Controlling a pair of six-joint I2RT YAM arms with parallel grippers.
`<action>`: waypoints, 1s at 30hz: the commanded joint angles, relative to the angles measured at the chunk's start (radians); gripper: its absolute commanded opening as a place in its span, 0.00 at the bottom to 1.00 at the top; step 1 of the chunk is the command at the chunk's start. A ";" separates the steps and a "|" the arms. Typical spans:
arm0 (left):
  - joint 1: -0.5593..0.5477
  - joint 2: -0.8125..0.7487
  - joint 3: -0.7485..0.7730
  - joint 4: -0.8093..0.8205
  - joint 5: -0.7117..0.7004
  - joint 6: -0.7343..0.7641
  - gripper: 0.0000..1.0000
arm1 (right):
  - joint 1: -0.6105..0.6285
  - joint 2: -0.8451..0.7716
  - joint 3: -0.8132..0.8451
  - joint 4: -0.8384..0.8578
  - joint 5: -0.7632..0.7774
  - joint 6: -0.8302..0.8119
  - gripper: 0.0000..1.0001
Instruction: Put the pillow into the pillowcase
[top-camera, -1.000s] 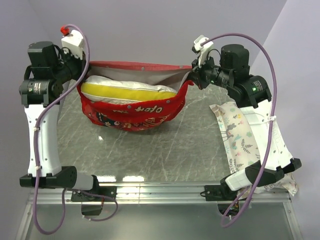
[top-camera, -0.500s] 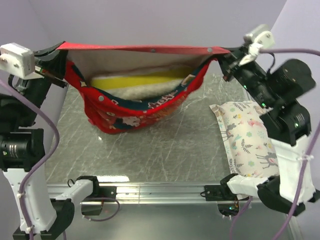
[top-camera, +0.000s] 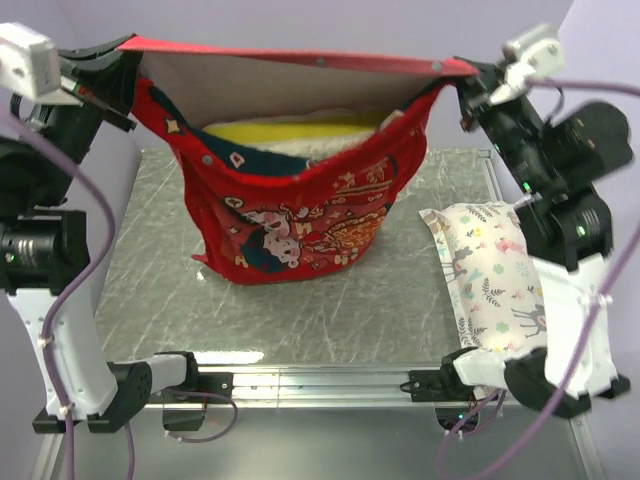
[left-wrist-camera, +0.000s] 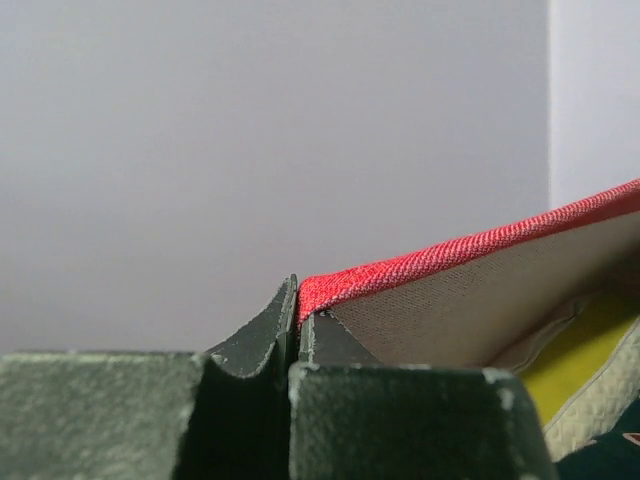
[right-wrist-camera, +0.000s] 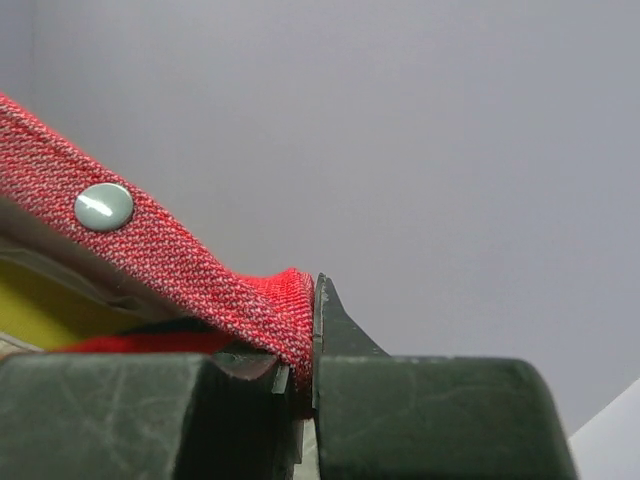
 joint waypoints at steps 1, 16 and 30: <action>0.086 -0.057 0.026 0.176 -0.369 0.017 0.01 | -0.112 -0.180 -0.004 0.241 0.338 0.031 0.00; 0.086 0.227 -0.085 0.222 -0.228 -0.124 0.00 | -0.118 0.209 0.086 0.207 0.315 0.051 0.00; 0.330 0.531 0.240 0.721 -0.309 -0.503 0.01 | -0.172 0.329 0.466 0.664 0.410 0.112 0.00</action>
